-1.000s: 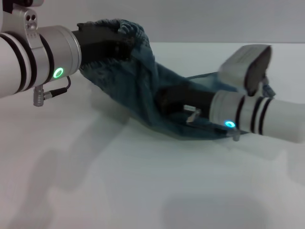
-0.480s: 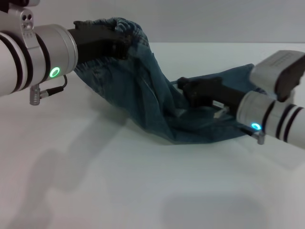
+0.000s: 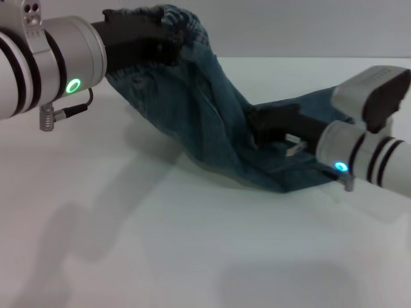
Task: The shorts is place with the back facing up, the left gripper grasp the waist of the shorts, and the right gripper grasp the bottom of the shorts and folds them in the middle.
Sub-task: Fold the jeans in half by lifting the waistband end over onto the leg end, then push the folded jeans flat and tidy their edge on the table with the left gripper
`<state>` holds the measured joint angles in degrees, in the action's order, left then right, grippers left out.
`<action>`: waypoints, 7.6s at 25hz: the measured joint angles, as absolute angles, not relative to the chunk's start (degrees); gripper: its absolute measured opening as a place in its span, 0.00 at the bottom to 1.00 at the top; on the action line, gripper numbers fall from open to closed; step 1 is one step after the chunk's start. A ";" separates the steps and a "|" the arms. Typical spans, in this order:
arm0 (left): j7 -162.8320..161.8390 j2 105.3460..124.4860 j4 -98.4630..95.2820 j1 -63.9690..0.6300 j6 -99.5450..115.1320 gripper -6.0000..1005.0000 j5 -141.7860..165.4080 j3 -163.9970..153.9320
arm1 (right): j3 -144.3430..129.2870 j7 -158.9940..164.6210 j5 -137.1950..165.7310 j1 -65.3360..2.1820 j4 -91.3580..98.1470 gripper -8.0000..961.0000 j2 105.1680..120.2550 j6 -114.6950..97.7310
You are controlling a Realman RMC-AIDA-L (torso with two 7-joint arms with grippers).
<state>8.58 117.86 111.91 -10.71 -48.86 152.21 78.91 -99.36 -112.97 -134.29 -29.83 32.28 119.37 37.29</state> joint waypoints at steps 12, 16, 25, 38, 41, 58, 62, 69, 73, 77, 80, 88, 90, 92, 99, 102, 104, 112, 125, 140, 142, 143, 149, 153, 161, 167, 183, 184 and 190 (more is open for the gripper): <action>8.84 117.86 113.53 -10.60 -47.87 0.14 152.09 78.39 | -114.63 -107.47 -139.86 -38.44 32.47 0.01 119.81 32.39; 9.06 117.86 113.47 -10.56 -47.79 0.14 151.97 78.38 | -114.98 -108.18 -140.04 -37.80 32.61 0.01 119.80 30.15; 9.14 117.86 113.49 -10.29 -47.79 0.14 151.96 78.40 | -104.70 -113.41 -139.33 -26.52 37.13 0.01 118.79 30.24; 10.25 117.87 114.87 -10.65 -47.19 0.14 151.88 77.85 | -112.27 -108.02 -139.71 -30.31 36.39 0.01 119.48 30.04; 10.54 117.91 114.87 -10.78 -47.11 0.14 151.84 77.73 | -114.29 -106.83 -139.81 -31.81 36.73 0.01 119.60 30.02; 10.57 117.90 114.28 -10.21 -47.05 0.14 151.78 77.68 | -116.98 -107.10 -143.15 -34.26 35.71 0.01 119.50 25.21; 10.58 117.85 114.63 -9.55 -47.29 0.14 151.79 77.46 | -110.43 -109.72 -142.99 -30.01 35.56 0.01 118.99 25.10; 10.61 117.85 114.44 -9.35 -47.20 0.14 151.09 75.29 | -99.41 -114.93 -142.87 -22.99 38.28 0.01 118.76 25.94; 10.97 117.89 112.72 -9.26 -45.49 0.14 148.69 72.22 | -94.79 -116.68 -142.81 -20.05 39.26 0.01 118.64 26.00; 11.39 118.10 110.24 -9.96 -43.78 0.14 147.75 68.61 | -89.66 -120.28 -142.75 -16.34 40.31 0.01 118.79 26.12; 11.44 118.01 109.29 -9.98 -42.56 0.14 146.85 67.78 | -86.87 -121.34 -142.73 -14.31 40.53 0.01 118.79 26.55; 11.48 117.98 105.71 -10.19 -40.29 0.14 144.56 66.22 | -81.62 -122.69 -142.73 -9.40 41.17 0.01 118.63 28.95; 11.50 117.95 104.45 -10.21 -39.14 0.14 143.62 65.17 | -80.68 -122.74 -142.73 -8.69 41.46 0.01 118.61 29.63; 11.56 117.96 103.30 -10.44 -37.93 0.14 143.15 63.95 | -80.02 -122.76 -142.73 -8.41 41.51 0.01 118.60 29.86; 11.65 118.06 101.21 -11.63 -36.55 0.14 142.28 62.35 | -79.72 -122.79 -142.14 -8.33 41.51 0.01 118.56 29.99; 12.04 118.10 95.42 -13.98 -32.11 0.14 139.42 60.13 | -79.70 -122.79 -142.09 -8.31 41.54 0.01 118.56 30.30; 12.08 118.11 93.72 -14.60 -30.29 0.14 138.76 59.43 | -79.69 -122.79 -142.07 -8.29 41.55 0.01 118.56 30.50; 12.11 118.11 82.14 -20.29 -17.47 0.19 136.32 51.81 | -79.64 -122.78 -141.29 -8.26 41.57 0.01 118.57 31.52; 16.30 117.96 83.25 -17.36 -10.85 0.62 136.56 51.40 | -79.88 -127.10 -139.94 -8.00 40.77 0.01 118.72 38.16; 22.39 117.56 75.69 -8.52 21.80 0.84 139.04 44.65 | -81.04 -133.40 -139.80 -8.45 37.33 0.01 118.85 48.89; 16.04 117.74 70.51 -8.64 31.49 0.84 139.14 42.47 | -81.55 -134.54 -139.80 -8.42 37.14 0.01 118.94 50.00; 16.04 117.74 70.51 -8.64 31.49 0.84 139.14 42.47 | -81.55 -134.54 -139.80 -8.42 37.14 0.01 118.94 50.00; 4.10 118.01 56.77 -10.80 46.96 0.62 146.51 39.56 | -81.73 -135.79 -139.96 -8.72 35.07 0.01 119.00 52.64; 2.25 118.24 50.87 -12.48 53.02 0.47 148.60 36.89 | -81.81 -135.80 -139.96 -9.95 32.50 0.01 119.01 53.37; -0.06 118.43 36.60 -17.15 61.51 0.21 148.82 28.99 | -81.83 -135.88 -139.96 -10.90 31.71 0.01 118.97 53.74; -0.57 118.65 34.01 -17.05 62.75 0.04 148.45 28.47 | -81.82 -135.88 -139.94 -11.71 30.68 0.01 118.99 53.74; -10.98 118.36 30.61 -17.86 57.96 0.01 148.85 22.20 | -81.82 -135.85 -140.18 -11.92 28.39 0.01 119.13 55.01; -10.98 118.36 30.61 -17.86 57.96 0.01 148.85 22.20 | -81.85 -135.77 -140.19 -11.93 28.38 0.01 119.15 55.07; -13.36 118.47 30.55 -18.64 54.31 0.01 148.89 22.01 | -82.05 -135.51 -140.27 -11.95 28.38 0.01 119.18 55.75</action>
